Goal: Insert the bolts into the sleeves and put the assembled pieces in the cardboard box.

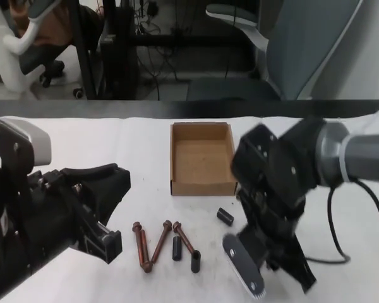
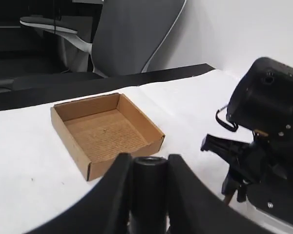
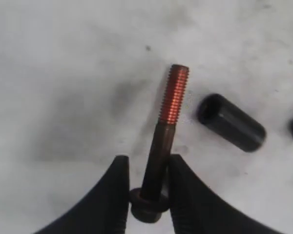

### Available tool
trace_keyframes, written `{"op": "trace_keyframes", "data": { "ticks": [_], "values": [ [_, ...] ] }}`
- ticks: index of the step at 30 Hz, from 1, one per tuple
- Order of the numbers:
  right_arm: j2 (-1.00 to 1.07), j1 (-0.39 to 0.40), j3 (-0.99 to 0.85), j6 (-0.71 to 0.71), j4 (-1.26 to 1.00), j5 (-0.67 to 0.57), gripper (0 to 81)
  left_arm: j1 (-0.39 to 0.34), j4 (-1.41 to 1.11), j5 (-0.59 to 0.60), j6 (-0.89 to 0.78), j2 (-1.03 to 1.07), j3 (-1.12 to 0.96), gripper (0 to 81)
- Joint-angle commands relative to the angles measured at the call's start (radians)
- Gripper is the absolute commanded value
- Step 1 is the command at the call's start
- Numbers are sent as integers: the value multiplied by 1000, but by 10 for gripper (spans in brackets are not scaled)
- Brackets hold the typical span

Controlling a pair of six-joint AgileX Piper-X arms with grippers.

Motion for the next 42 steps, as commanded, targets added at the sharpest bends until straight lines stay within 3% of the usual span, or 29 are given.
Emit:
{"op": "trace_keyframes", "data": {
  "ticks": [1,6,9,12,16,18,21,25,29,38,42],
  "values": [
    [-11,0,47,-8,13,-22,267,1,-55,0,-7,-11,0,17],
    [-8,0,110,28,12,8,420,1,-67,4,-7,-11,0,17],
    [-10,0,107,315,12,19,486,1,-64,32,-7,-11,0,17],
    [-33,0,86,677,28,42,490,1,-62,54,-51,-24,0,17],
    [-106,-3,63,989,1,16,490,1,-57,56,-68,-69,0,17],
    [-153,-3,51,1279,-11,11,490,1,-39,56,-67,-95,0,17],
    [-257,-3,50,1883,35,21,490,1,12,52,-67,-143,0,17],
    [-391,1,92,2413,-9,62,490,1,43,44,-67,-202,0,17],
    [-468,1,141,3024,-22,78,490,1,42,-37,-67,-262,0,17],
    [-429,16,212,3278,-45,-7,490,1,-94,-84,-65,-308,0,17],
    [-375,15,230,3283,-45,-17,490,1,-191,-84,12,-308,0,17]
  ]
}}
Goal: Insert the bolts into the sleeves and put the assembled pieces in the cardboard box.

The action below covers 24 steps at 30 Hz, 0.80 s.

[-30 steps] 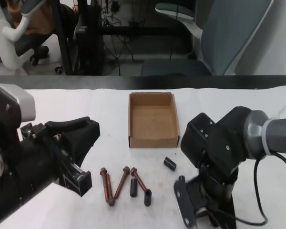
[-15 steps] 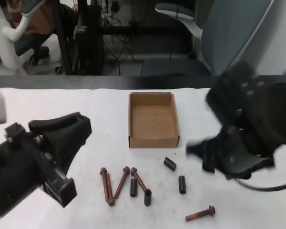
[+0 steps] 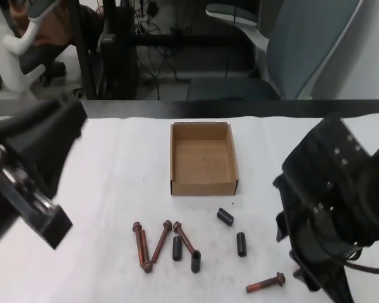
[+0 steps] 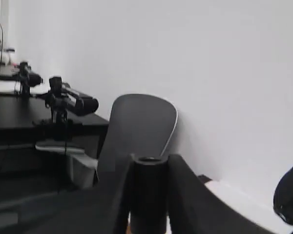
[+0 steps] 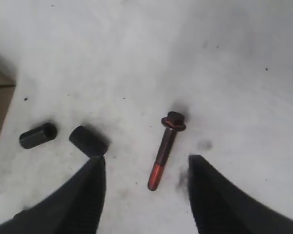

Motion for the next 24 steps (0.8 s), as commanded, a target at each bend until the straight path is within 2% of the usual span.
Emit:
{"op": "trace_keyframes", "data": {
  "ticks": [1,9,13,18,22,24],
  "values": [
    [40,2,12,25,-6,-20,490,1,-68,-5,56,-8,-1,17],
    [246,2,38,115,-128,-179,490,1,-42,-37,146,-8,-1,17],
    [312,0,38,117,-242,-171,490,1,-42,-96,160,-8,-1,17],
    [328,-5,38,98,-279,-103,490,1,-35,-106,163,-8,-1,17],
    [326,-5,35,80,-328,-107,490,1,11,-111,163,-8,-1,17],
    [321,-5,35,-4,-424,-126,490,1,57,-109,163,-8,-1,17]
  ]
}}
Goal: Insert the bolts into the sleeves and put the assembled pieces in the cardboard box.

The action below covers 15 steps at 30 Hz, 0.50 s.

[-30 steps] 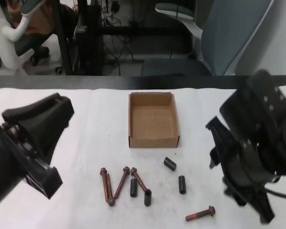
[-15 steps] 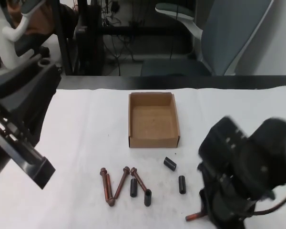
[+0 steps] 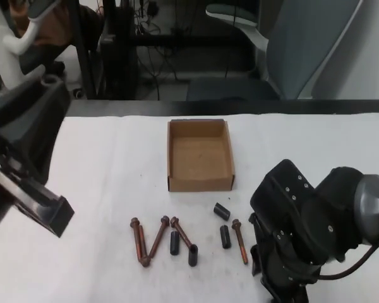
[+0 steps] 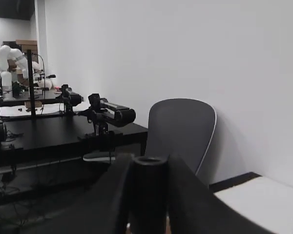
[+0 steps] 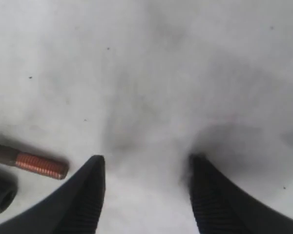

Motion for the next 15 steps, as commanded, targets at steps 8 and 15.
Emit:
{"op": "trace_keyframes", "data": {
  "ticks": [8,15],
  "values": [
    [36,-71,-107,-763,-215,-202,490,1,66,-6,0,-8,-1,17],
    [41,-130,-250,-1189,103,-199,490,1,66,-6,0,-8,-1,17]
  ]
}}
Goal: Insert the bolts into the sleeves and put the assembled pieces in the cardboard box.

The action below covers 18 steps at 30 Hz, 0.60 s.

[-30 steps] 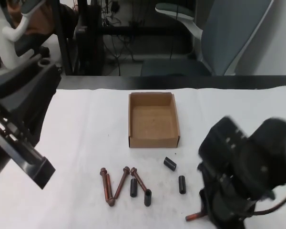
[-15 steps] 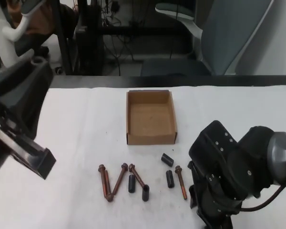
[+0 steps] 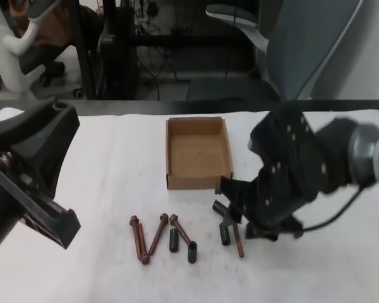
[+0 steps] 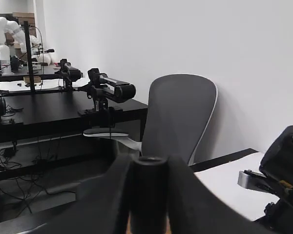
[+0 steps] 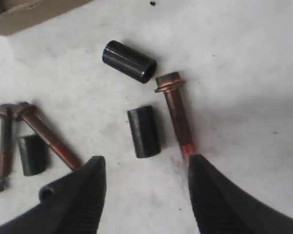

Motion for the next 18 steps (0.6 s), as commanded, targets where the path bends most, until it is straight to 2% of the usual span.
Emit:
{"op": "trace_keyframes", "data": {
  "ticks": [1,5,10,18],
  "values": [
    [6,-24,-59,-170,153,26,490,1,-11,-6,0,-8,-1,17],
    [6,-37,-85,-262,239,101,490,1,-3,-6,-60,-8,-1,17],
    [56,-31,-112,-292,262,99,490,1,6,-6,-90,-8,-1,17],
    [222,-16,-277,-368,374,135,490,1,57,-6,-90,-8,-1,17]
  ]
}}
